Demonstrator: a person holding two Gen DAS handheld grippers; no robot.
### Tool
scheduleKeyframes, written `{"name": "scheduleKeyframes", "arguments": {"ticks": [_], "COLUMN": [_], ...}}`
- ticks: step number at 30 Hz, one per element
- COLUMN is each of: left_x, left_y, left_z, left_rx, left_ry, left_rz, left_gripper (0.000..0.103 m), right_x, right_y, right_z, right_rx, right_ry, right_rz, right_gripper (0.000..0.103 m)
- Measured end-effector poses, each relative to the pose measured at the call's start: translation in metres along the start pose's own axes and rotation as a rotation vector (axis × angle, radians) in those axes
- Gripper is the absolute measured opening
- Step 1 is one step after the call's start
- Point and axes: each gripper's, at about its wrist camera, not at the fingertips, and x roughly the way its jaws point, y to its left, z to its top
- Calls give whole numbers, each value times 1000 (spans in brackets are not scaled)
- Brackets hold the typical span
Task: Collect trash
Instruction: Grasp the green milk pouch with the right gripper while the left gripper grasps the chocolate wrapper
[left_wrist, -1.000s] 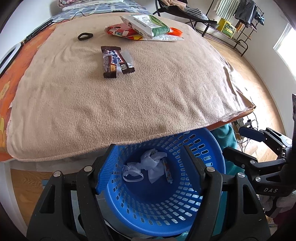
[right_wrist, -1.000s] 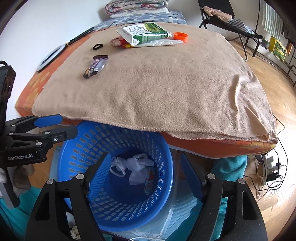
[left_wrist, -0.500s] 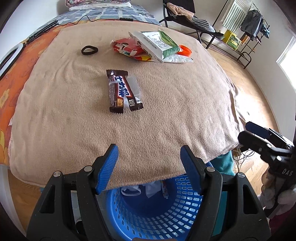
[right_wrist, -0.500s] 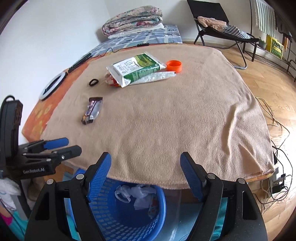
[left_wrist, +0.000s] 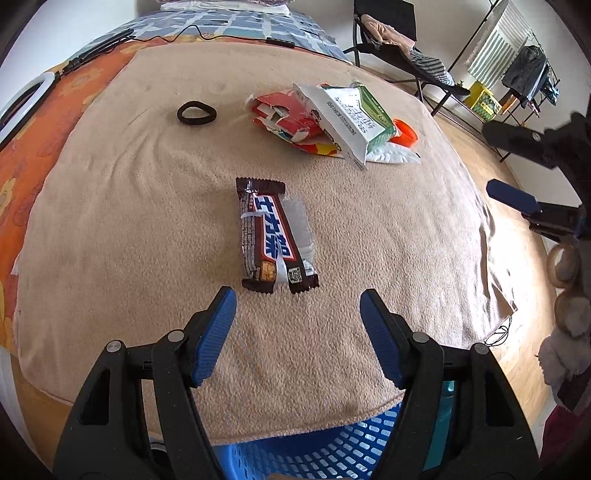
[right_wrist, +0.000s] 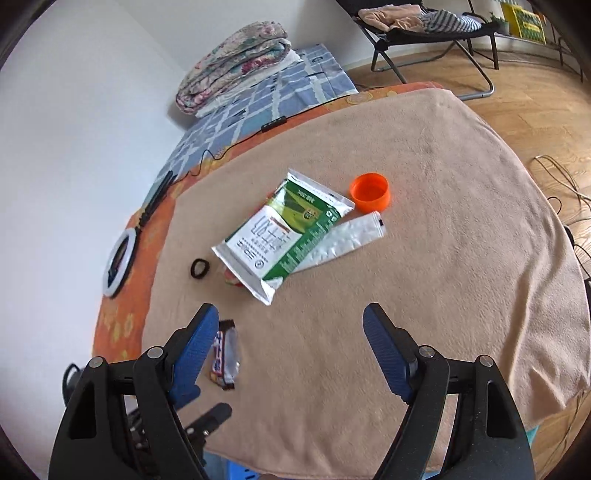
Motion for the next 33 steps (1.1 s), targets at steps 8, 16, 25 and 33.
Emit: {"name": "scheduleKeyframes", "arguments": {"ticks": [8, 16, 25, 33], "left_x": [11, 25, 37, 47], "left_y": [11, 11, 8, -4], "left_z": [18, 29, 38, 43], "left_rx": [-26, -9, 29, 109], "left_ry": [9, 20, 23, 8], "left_rz": [3, 13, 43, 104], "left_gripper": [71, 71, 71, 65], "right_x": [57, 102, 135, 134], "right_y": [14, 19, 14, 16], "right_z": [41, 66, 73, 64], "right_rx": [102, 159, 173, 85], "right_ry": [37, 69, 127, 154], "right_rz": [-46, -156, -223, -220], "right_gripper": [81, 81, 82, 82]}}
